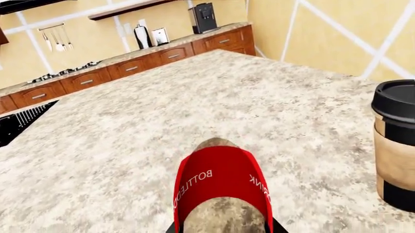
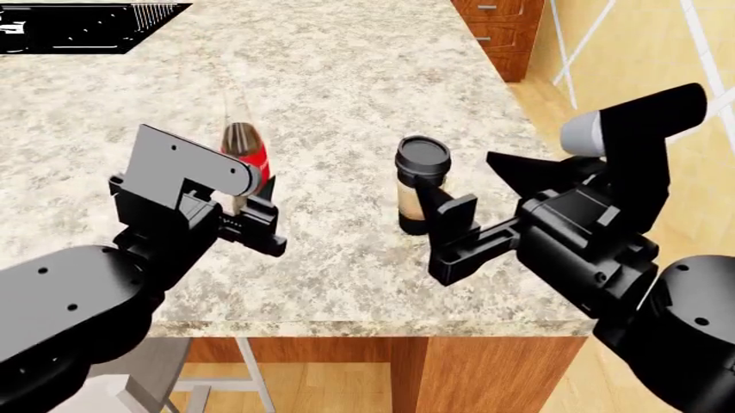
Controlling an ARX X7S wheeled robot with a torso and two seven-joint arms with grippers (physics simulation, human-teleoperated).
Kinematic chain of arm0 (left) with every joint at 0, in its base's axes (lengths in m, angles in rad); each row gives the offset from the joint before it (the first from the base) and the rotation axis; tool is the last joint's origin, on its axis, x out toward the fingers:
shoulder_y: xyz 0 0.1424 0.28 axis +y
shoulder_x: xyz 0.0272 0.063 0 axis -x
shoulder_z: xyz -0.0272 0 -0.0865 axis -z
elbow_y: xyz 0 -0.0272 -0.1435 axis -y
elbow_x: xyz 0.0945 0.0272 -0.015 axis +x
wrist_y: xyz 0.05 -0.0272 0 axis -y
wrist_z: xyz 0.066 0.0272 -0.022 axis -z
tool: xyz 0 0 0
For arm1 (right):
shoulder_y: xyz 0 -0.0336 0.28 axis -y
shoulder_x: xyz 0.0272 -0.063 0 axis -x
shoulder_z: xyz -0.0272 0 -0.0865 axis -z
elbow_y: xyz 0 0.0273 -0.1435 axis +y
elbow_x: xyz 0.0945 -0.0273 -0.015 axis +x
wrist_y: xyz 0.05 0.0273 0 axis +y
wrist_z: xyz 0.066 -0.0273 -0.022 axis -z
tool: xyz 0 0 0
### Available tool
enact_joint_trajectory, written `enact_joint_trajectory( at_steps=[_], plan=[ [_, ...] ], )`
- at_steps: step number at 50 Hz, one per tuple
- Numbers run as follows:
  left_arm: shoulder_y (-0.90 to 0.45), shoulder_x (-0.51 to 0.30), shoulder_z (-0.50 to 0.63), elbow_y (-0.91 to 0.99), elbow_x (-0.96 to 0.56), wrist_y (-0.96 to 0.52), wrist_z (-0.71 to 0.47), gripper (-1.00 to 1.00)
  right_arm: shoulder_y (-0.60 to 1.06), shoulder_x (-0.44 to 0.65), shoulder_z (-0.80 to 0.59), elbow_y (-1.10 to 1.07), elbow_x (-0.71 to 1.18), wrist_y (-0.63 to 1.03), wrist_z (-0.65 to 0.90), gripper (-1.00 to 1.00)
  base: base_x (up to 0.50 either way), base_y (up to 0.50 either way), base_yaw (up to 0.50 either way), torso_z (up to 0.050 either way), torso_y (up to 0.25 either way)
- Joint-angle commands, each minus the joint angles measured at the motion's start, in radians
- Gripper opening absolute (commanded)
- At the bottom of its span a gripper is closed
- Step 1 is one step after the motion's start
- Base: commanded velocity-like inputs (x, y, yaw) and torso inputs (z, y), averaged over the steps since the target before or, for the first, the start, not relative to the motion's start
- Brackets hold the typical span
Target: Move the drinks to the dining counter.
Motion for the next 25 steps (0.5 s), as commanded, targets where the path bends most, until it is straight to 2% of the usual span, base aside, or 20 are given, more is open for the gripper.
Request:
enact_joint_trajectory(
  at_steps=[1,12,13,25],
  plan=[
    [0.022,-0.009,-0.015,0.004,0.02,0.022,-0.012,-1.0,0.005,0.004,0.0,0.0,0.0,-0.002,0.0,1.0,0.0,0.0,0.0,0.0,0.0],
    [0.031,-0.013,-0.024,0.009,0.019,0.037,-0.014,-1.0,-0.002,0.009,-0.001,-0.004,-0.003,-0.007,0.002,1.0,0.0,0.0,0.0,0.001,0.001],
    [0.03,-0.015,-0.025,0.012,0.02,0.037,-0.015,1.0,-0.001,0.009,-0.001,-0.005,-0.002,-0.008,0.001,1.0,0.0,0.0,0.0,0.0,0.0],
    [0.024,-0.021,-0.022,0.024,0.023,0.041,-0.011,1.0,-0.007,0.013,0.0,-0.008,-0.004,-0.014,0.002,1.0,0.0,0.0,0.0,0.0,0.0]
  ],
)
